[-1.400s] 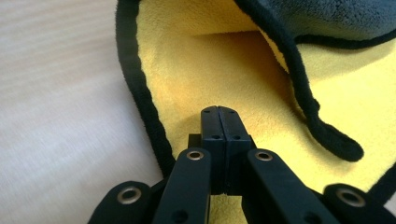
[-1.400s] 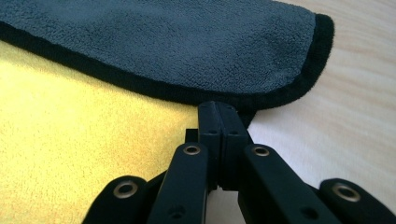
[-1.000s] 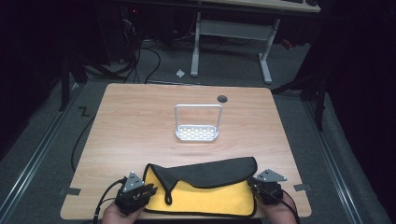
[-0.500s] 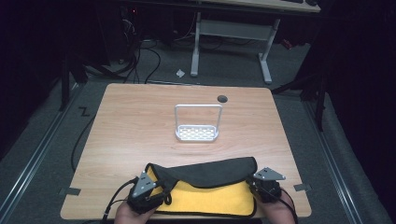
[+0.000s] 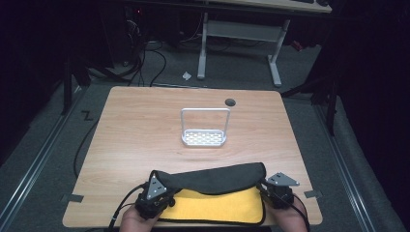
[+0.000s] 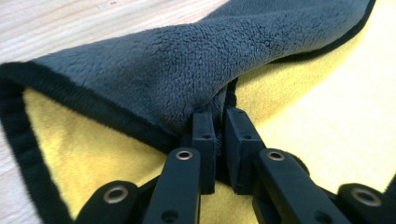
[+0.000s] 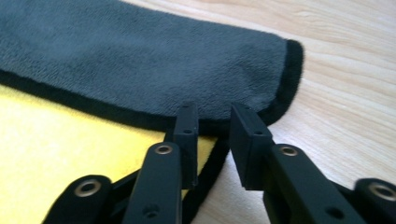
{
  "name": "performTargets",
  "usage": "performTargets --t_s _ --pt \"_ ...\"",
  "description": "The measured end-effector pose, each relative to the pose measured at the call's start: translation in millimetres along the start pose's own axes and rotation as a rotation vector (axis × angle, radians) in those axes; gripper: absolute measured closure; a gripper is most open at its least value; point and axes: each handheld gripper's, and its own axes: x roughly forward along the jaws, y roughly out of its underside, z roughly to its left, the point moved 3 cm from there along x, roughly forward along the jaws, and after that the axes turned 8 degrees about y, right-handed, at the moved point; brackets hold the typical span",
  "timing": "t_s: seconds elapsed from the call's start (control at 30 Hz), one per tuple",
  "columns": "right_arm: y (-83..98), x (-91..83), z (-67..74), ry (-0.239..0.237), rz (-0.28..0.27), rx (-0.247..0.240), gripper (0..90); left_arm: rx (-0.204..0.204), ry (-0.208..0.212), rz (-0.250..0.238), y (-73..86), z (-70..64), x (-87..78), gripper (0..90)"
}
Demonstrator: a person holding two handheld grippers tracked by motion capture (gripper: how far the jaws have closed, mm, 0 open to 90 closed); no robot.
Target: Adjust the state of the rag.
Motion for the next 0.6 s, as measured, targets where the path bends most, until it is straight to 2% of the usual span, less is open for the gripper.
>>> performTargets --t_s 0.03,0.07,0.1,0.13,0.17,0.2,0.3,0.33,0.37,0.4,0.43,0.47,0.5,0.6 --pt "-0.1 0.2 -1.0 0.008 -0.009 0.008 63.9 -0.004 0.002 -0.013 -0.6 0.6 -2.4 82.9" --pt "-0.1 0.2 -1.0 0.008 -0.009 0.008 63.9 -0.007 0.006 -0.024 -1.4 1.2 -4.6 82.9" --pt "-2.3 1.0 -4.2 0.034 -0.033 0.015 56.5 -0.01 0.009 -0.033 -2.2 1.7 -6.6 82.8" --pt "-2.3 1.0 -4.2 0.034 -0.033 0.015 56.5 -0.009 0.009 -0.036 -2.4 1.8 -7.2 82.8" --pt "-6.0 3.0 -9.0 0.062 -0.059 0.033 52.9 -0.009 0.005 -0.04 -2.7 2.2 -8.1 82.7" --pt "-6.0 3.0 -9.0 0.062 -0.059 0.033 52.9 -0.011 0.005 -0.043 -2.9 2.5 -8.7 82.7" --pt "-10.4 12.9 -19.2 0.061 -0.06 0.074 52.7 -0.012 0.005 -0.059 -4.4 4.2 -11.1 82.8" --pt "-9.3 21.7 -21.8 0.033 -0.015 0.077 68.3 -0.016 0.006 -0.072 -5.5 5.2 -13.0 82.8" --pt "-9.3 21.7 -21.8 0.033 -0.015 0.077 68.3 -0.016 0.006 -0.072 -5.5 5.2 -13.0 82.8" --pt "-10.1 20.7 -21.1 0.025 -0.013 0.058 82.9 -0.02 0.006 -0.084 -6.9 5.7 -15.3 82.8" --pt "-10.1 20.7 -21.1 0.025 -0.013 0.058 82.9 -0.014 0.007 -0.087 -8.1 6.5 -17.6 82.8" --pt "-15.5 13.0 -21.0 0.021 -0.048 0.066 84.4 -0.012 0.008 -0.099 -10.4 7.5 -20.8 82.9" --pt "-15.5 13.0 -21.0 0.021 -0.048 0.066 84.4 -0.01 0.01 -0.111 -13.7 9.1 -24.1 82.9" --pt "-29.5 5.5 -19.8 0.026 -0.098 0.041 84.4 -0.009 0.008 -0.145 -28.2 24.5 -33.7 82.9"
